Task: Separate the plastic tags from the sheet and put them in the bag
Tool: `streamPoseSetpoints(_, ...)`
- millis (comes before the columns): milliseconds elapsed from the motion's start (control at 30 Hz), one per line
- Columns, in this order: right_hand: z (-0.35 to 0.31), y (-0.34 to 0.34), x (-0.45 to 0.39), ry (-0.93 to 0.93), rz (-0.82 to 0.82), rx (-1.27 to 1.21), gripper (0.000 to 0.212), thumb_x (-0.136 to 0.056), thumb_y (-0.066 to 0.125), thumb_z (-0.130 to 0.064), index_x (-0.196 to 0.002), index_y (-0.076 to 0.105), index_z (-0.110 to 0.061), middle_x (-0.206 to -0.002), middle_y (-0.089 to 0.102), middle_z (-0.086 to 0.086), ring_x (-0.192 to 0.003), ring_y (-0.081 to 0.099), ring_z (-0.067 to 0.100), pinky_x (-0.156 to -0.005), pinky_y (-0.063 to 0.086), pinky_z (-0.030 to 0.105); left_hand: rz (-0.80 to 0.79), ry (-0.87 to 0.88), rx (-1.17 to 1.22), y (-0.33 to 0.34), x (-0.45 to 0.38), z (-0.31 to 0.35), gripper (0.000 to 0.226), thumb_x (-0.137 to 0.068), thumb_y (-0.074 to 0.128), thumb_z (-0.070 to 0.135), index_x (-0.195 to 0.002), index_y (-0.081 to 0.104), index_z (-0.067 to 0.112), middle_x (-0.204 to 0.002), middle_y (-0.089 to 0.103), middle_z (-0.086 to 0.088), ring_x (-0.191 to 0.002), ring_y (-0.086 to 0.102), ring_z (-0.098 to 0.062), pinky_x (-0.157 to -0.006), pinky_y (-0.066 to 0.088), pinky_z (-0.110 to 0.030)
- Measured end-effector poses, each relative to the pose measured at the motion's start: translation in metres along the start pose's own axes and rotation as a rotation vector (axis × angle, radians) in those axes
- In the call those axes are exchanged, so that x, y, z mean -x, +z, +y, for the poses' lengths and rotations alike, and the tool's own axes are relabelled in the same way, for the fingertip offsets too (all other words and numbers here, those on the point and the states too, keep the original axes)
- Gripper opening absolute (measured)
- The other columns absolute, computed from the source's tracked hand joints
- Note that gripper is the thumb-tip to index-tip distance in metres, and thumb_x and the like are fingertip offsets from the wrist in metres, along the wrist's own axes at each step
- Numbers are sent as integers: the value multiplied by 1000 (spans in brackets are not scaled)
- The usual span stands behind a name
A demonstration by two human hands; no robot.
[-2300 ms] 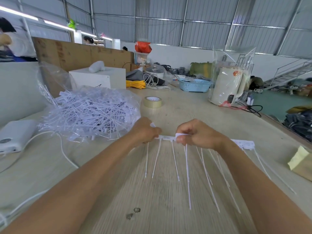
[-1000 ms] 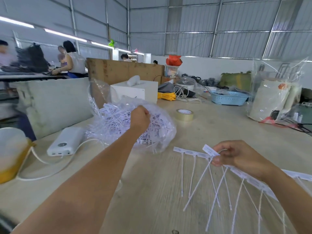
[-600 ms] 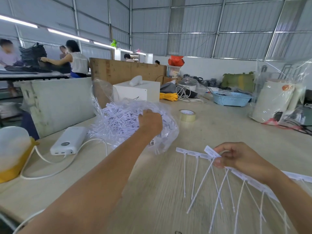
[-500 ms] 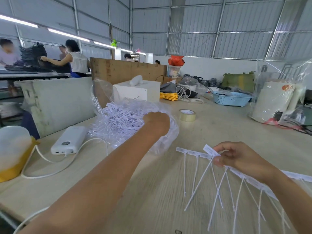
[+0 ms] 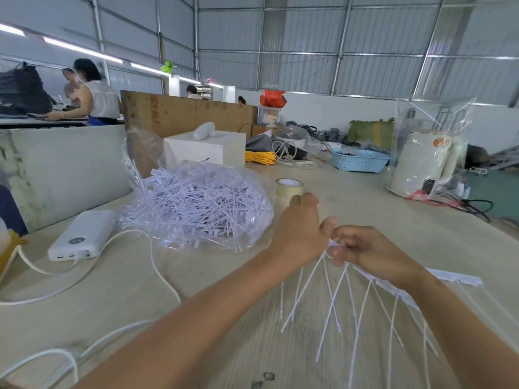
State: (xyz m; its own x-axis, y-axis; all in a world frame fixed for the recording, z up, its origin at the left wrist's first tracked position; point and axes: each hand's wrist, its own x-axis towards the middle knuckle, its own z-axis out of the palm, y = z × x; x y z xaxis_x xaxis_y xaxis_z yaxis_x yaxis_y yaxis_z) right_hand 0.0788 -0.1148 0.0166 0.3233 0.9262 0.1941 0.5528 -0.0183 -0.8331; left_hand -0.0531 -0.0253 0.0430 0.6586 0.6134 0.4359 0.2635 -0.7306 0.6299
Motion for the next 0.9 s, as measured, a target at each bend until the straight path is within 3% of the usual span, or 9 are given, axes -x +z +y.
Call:
streamPoseSetpoints(67,1,0,-2,27,16,-35,16,-84,65,-1,-98,67,-7,-74,58,21,-70,60,20,-76,50,29,-9,-118,92,16,-3,-19,47,-92,53,40,-124,48,6,-119,55,-10,-98,61,-26,-86,45,-29)
streamPoseSetpoints(167,0,0,-1,57,28,-30,30,-83,64,5,-110,59,-3,-74,51,18,-71,58,23,-71,50,20,-135,-299,329,33,-4,-35,45,-91,52,48,-95,64,4,-80,70,-8,-62,67,-19,-66,57,-31)
streamPoseSetpoints(233,0,0,0,58,18,-23,39,-81,65,8,-116,54,-5,-73,52,16,-73,56,23,-76,48,25,-212,-361,526,41,1,-40,41,-92,56,41,-82,66,2,-59,67,-3,-46,61,-14,-46,50,-23)
streamPoseSetpoints(333,1,3,0,86,14,-26,48,-78,68,7,-119,49,-8,-73,55,11,-71,55,19,-76,46,26,-157,-319,576,45,5,-43,33,-93,57,26,-70,68,5,-43,59,4,-36,51,-4,-41,40,-13)
streamPoseSetpoints(500,3,-2,3,142,-6,44,9,-88,63,-6,-80,59,-9,-60,59,0,-51,56,7,-54,46,17,-80,-327,662,45,4,-44,33,-93,57,22,-64,64,9,-48,60,4,-36,48,-4,-39,37,-13)
streamPoseSetpoints(567,3,-2,5,140,-67,48,22,-91,58,-8,-70,58,-6,-51,57,-5,-46,54,6,-49,44,17,-89,-363,688,46,2,-43,33,-93,58,25,-64,63,8,-49,60,1,-36,48,-6,-38,37,-14)
streamPoseSetpoints(700,-3,-1,4,105,-67,84,16,-90,56,-3,-82,59,11,-61,49,7,-47,44,8,-47,35,18,-114,-352,706,45,-1,-42,37,-93,57,31,-65,61,8,-45,55,2,-35,45,-7,-36,33,-15)
streamPoseSetpoints(800,-3,2,2,99,-34,17,21,-93,55,-7,-76,60,4,-65,48,12,-43,39,7,-44,33,17,-120,-306,654,44,0,-42,36,-94,55,32,-68,64,9,-46,55,3,-35,45,-7,-36,33,-16)
streamPoseSetpoints(900,-3,2,1,70,-21,52,29,-93,57,-12,-64,60,-8,-48,52,-5,-39,38,5,-43,33,18,-142,-286,642,43,1,-40,34,-94,55,31,-70,64,9,-45,54,4,-33,43,-6,-35,31,-14)
